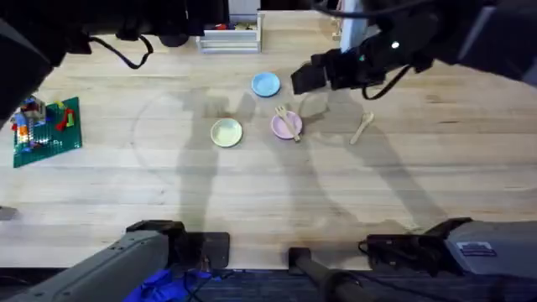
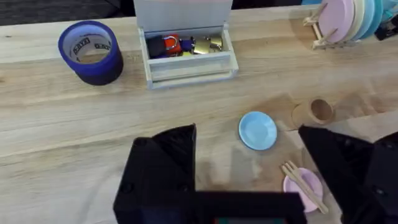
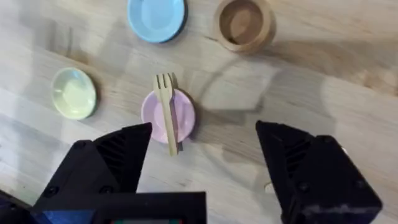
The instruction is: Pick up a utensil and set it on the pink plate, then put the other utensil in the container.
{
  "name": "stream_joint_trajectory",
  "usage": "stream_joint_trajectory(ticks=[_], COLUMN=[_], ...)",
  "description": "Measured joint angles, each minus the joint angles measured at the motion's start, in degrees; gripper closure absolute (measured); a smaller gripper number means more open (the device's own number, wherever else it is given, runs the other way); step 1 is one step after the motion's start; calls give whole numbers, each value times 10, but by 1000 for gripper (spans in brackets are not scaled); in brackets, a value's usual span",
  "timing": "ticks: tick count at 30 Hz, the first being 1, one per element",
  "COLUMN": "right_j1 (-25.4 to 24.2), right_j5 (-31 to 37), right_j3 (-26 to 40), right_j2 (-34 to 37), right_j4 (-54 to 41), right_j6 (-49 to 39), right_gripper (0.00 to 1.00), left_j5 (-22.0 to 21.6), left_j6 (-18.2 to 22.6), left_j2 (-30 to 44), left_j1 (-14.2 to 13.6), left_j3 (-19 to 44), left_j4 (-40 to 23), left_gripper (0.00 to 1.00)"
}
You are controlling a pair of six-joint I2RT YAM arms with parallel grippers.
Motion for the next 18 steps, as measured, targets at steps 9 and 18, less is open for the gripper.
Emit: stream_joint_trajectory(ticks=[9, 18], right_j1=[-33, -96], right_j5=[47, 103], right_j3=[0, 0], right_j2=[-55, -96], right_j4=[-48, -154], right_j6=[-5, -23], right_gripper=[4, 5], left_j5=[92, 223], left_j6=[30, 134], left_j2=[0, 0], left_j1=[0, 0], left_j3=[0, 0], left_j4=[-7, -127], left_gripper=[9, 9])
